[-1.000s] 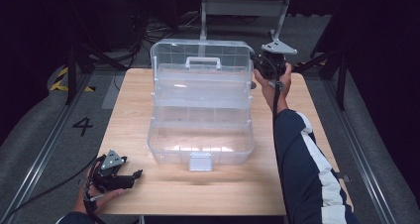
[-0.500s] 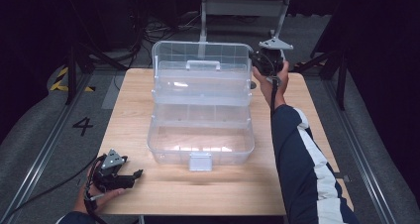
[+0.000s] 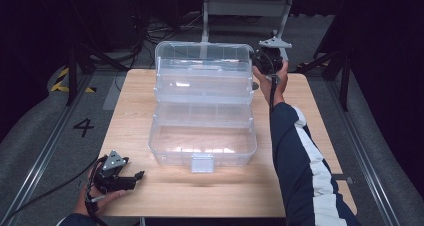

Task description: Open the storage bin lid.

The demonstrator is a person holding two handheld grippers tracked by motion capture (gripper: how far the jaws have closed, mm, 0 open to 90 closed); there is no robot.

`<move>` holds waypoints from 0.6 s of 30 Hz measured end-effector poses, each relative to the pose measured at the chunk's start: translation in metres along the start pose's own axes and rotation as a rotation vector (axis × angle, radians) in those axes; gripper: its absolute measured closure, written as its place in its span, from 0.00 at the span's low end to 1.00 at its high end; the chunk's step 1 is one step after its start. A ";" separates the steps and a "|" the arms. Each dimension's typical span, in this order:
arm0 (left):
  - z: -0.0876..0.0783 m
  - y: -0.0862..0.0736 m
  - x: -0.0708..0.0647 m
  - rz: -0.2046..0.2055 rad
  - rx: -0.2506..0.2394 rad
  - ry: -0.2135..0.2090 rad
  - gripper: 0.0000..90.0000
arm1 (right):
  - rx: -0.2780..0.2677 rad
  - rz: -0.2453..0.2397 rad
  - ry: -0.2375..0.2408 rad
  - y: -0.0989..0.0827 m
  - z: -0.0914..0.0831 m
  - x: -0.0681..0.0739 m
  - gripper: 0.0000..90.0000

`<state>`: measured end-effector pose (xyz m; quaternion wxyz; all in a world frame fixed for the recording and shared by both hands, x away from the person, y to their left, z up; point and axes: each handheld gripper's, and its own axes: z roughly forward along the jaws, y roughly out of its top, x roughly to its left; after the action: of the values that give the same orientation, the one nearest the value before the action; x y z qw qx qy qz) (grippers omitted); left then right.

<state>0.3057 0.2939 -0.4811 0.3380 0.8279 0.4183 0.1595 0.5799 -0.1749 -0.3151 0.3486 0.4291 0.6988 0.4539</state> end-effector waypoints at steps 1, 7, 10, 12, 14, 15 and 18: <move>0.000 0.000 0.000 -0.001 0.000 0.000 0.24 | 0.003 -0.003 0.000 0.000 0.002 0.000 0.93; 0.000 0.000 0.000 0.000 -0.001 0.003 0.25 | 0.012 0.011 0.007 -0.003 0.010 -0.003 0.93; 0.000 0.000 0.000 -0.002 0.000 0.004 0.25 | 0.018 0.023 0.007 -0.005 0.014 -0.005 0.93; -0.001 0.000 0.001 0.002 0.004 0.003 0.25 | 0.024 0.024 0.009 -0.006 0.017 -0.005 0.93; -0.001 0.000 0.001 0.003 0.005 0.003 0.25 | 0.027 0.024 0.009 -0.006 0.018 -0.005 0.93; -0.001 0.000 0.000 0.001 0.004 0.003 0.25 | 0.034 0.017 0.009 -0.006 0.021 -0.006 0.92; 0.000 0.000 0.000 0.001 0.000 0.004 0.25 | 0.038 0.017 0.014 -0.008 0.023 -0.007 0.92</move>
<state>0.3057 0.2944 -0.4808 0.3370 0.8278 0.4185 0.1615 0.6003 -0.1754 -0.3292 0.3315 0.4384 0.7061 0.4463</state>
